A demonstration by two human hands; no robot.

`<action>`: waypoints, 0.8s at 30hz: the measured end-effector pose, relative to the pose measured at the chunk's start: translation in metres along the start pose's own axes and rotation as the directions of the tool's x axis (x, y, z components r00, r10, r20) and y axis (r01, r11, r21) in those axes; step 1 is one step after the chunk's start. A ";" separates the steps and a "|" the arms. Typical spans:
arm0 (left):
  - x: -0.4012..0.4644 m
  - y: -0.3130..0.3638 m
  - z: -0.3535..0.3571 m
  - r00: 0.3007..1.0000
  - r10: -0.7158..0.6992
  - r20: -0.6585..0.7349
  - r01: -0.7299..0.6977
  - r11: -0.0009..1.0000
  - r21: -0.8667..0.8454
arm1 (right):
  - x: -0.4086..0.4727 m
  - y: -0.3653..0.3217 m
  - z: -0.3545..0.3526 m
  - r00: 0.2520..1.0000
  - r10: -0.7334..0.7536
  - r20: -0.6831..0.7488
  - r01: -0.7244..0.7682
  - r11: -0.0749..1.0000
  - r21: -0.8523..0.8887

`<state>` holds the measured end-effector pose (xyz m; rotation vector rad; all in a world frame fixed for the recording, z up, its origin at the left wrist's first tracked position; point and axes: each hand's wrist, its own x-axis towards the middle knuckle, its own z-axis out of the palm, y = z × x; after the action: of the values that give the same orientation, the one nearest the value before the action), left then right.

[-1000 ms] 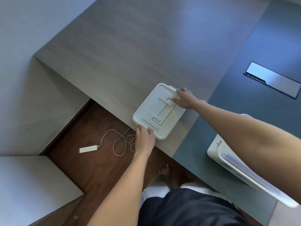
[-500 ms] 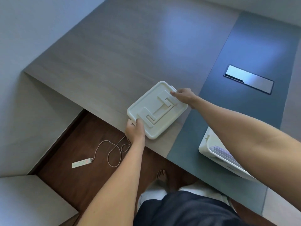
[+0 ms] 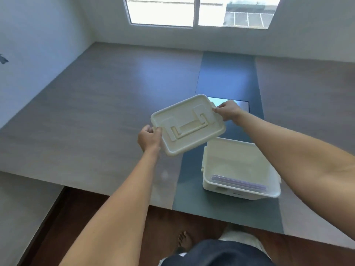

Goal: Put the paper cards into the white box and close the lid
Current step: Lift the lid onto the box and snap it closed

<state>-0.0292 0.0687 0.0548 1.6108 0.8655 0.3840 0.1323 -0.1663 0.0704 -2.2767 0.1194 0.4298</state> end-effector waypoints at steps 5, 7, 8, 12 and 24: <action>-0.007 0.025 0.048 0.987 0.031 0.155 -0.043 0.996 0.075 | -0.025 0.047 -0.060 0.986 0.111 -0.125 -0.103 0.993 0.065; -0.015 0.029 0.065 0.977 0.006 0.215 -0.028 0.994 0.102 | -0.035 0.069 -0.075 0.972 0.167 -0.165 -0.154 0.984 0.087; -0.018 0.029 0.073 0.971 0.004 0.237 -0.033 0.993 0.115 | -0.041 0.080 -0.080 0.966 0.191 -0.175 -0.179 0.980 0.081; -0.039 0.026 0.094 0.951 -0.014 0.310 -0.042 0.984 0.172 | -0.065 0.122 -0.090 0.943 0.248 -0.220 -0.233 0.968 0.090; -0.059 -0.012 0.092 0.933 0.028 0.358 -0.137 0.950 0.281 | -0.139 0.155 -0.062 0.909 0.242 -0.339 -0.240 0.970 0.049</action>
<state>-0.0107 -0.0381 0.0345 1.9308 0.6011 0.0139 -0.0154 -0.3231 0.0478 -2.3198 0.5840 0.1513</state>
